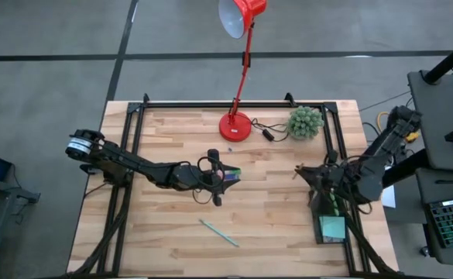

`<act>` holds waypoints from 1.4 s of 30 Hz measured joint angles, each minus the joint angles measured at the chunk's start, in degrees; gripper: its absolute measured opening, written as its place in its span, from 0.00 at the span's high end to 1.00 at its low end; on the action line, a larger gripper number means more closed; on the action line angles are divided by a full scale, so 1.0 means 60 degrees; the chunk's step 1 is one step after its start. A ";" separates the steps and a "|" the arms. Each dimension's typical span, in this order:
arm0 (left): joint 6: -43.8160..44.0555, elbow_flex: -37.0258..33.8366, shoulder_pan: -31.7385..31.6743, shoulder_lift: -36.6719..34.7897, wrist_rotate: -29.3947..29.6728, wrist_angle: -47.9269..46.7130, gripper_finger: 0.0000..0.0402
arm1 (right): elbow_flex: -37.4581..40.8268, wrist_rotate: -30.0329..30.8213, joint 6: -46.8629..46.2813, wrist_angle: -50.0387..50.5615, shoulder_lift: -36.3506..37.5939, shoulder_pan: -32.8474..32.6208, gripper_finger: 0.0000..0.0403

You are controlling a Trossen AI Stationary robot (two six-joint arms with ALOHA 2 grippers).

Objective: Pick and place office supplies into organizer
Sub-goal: Put the yellow pencil into the black desk organizer

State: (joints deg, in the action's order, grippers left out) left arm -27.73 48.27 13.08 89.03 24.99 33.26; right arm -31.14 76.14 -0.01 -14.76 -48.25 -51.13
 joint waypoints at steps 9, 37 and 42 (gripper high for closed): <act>0.0023 -0.0039 0.0000 -0.0004 0.0000 -0.0546 0.58 | -0.0020 0.2293 0.0147 -0.0088 0.0170 -0.2630 0.97; 0.0261 -0.0142 0.0000 -0.0004 -0.0004 -0.0550 0.58 | -0.0517 0.2317 0.3733 -0.0080 0.1176 -0.8927 0.97; 0.0324 -0.0142 0.0000 -0.0004 -0.0004 -0.0550 0.58 | -0.0248 0.2299 0.3240 -0.0055 0.0789 -0.9618 0.97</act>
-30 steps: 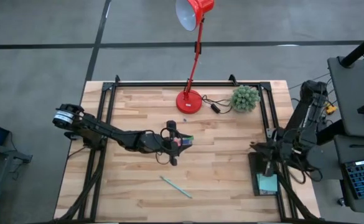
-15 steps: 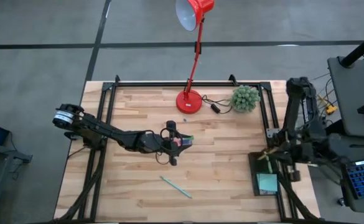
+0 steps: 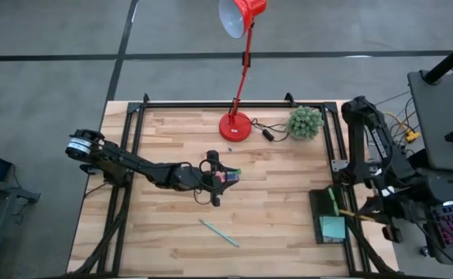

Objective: Pick and place office supplies into organizer
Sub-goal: Put the yellow pencil into the black desk organizer

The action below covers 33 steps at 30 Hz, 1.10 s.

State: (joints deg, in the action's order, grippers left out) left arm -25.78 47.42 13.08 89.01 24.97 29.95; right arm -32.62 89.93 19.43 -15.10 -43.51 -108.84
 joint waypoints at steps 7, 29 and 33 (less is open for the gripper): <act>0.0011 0.0000 0.0000 0.0000 0.0000 0.0006 0.58 | 0.0603 0.0014 -0.0883 -0.0021 -0.0469 -0.0293 0.97; -0.0015 -0.0007 0.0000 0.0000 0.0000 0.0226 0.58 | 0.0464 0.0018 0.3175 -0.0040 0.3810 -0.0539 0.97; -0.0011 -0.0007 0.0000 0.0000 0.0000 0.0181 0.58 | 0.0435 0.0021 0.3378 -0.0033 0.4944 -0.0695 0.97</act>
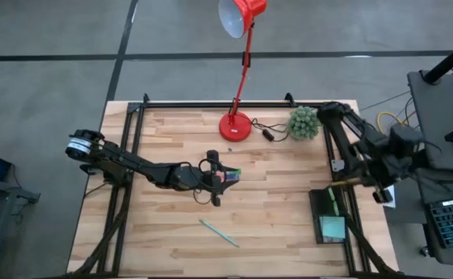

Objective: Pick and place office supplies into organizer
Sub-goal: Put the yellow pencil into the black desk organizer

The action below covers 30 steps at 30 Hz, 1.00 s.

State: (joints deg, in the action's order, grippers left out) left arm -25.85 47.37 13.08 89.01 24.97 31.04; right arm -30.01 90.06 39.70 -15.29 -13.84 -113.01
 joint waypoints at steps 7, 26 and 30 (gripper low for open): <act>0.0005 -0.0004 0.0000 0.0000 0.0000 -0.0054 0.58 | 0.0239 -0.0004 0.0097 0.0012 0.1099 -0.0061 0.97; 0.0011 -0.0004 0.0000 0.0000 0.0000 0.0055 0.58 | -0.0464 -0.3745 0.3140 -0.0017 -0.0042 0.0235 0.97; 0.0014 -0.0004 0.0000 0.0000 0.0000 0.0055 0.58 | -0.0962 -0.3442 0.2262 -0.0046 -0.0793 0.0282 0.97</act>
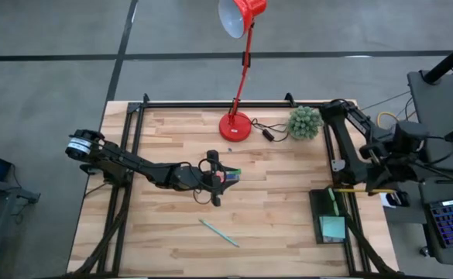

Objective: Pick and place office supplies into organizer
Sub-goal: Put the yellow pencil into the black desk organizer

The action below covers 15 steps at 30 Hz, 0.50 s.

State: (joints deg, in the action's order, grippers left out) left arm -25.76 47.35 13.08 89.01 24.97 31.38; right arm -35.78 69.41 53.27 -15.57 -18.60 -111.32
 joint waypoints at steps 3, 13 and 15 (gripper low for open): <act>-0.0003 0.0000 0.0000 0.0000 0.0000 0.0031 0.58 | -0.0407 0.0585 -0.0496 0.0026 -0.0622 0.0000 0.97; -0.0012 0.0000 0.0000 0.0000 0.0000 0.0189 0.58 | -0.1398 0.1745 -0.2546 0.0055 -0.2075 0.0312 0.97; -0.0014 0.0000 0.0000 0.0000 0.0000 0.0193 0.58 | -0.1465 0.1893 -0.3046 0.0058 -0.2220 0.0507 0.97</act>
State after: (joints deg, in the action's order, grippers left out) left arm -25.85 47.35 13.08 89.01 24.97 32.53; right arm -44.58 80.77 35.00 -15.22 -31.92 -108.27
